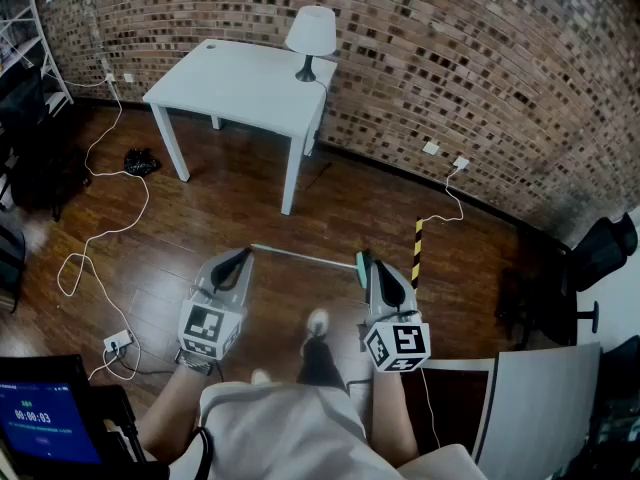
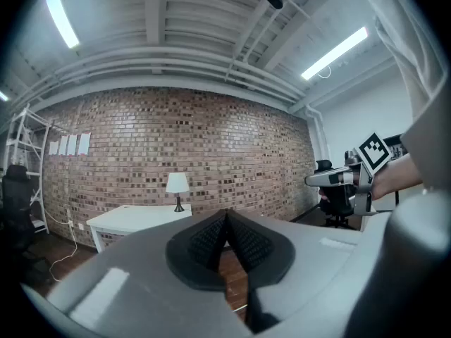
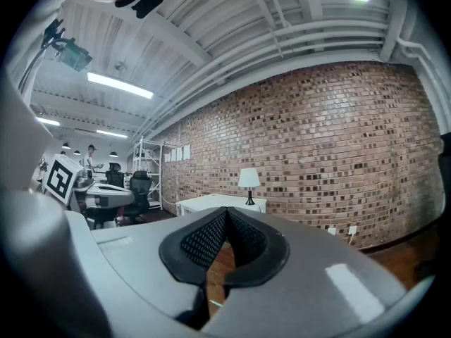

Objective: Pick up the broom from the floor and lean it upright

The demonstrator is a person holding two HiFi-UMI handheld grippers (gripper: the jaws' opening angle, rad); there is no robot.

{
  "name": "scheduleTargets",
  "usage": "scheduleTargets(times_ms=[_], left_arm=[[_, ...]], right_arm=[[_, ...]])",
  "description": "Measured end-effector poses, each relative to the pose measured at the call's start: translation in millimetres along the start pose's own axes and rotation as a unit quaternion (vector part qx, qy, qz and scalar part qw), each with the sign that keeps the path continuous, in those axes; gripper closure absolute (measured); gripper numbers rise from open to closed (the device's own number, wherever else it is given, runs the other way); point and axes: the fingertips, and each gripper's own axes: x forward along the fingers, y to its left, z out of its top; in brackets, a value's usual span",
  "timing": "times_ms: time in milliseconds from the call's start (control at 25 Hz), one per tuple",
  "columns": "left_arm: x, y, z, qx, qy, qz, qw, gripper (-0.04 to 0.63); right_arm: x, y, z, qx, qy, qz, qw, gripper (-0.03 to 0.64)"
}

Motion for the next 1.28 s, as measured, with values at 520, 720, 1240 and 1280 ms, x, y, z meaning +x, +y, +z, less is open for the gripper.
scheduleTargets(times_ms=[520,720,1240,1280], left_arm=[[181,6,20,0.011,-0.007,0.028,0.9995,0.595],[250,0,39,0.022,-0.003,0.04,0.999,0.595],[317,22,19,0.009,0.03,0.04,0.9987,0.595],[321,25,17,0.008,0.031,0.037,0.9988,0.595]], right_arm=[[133,-133,20,-0.025,-0.009,0.031,0.999,0.604],[177,-195,42,-0.054,-0.009,0.049,0.997,0.604],[240,-243,24,-0.034,0.012,0.036,0.999,0.603],[242,-243,23,-0.039,0.015,0.033,0.999,0.603]])
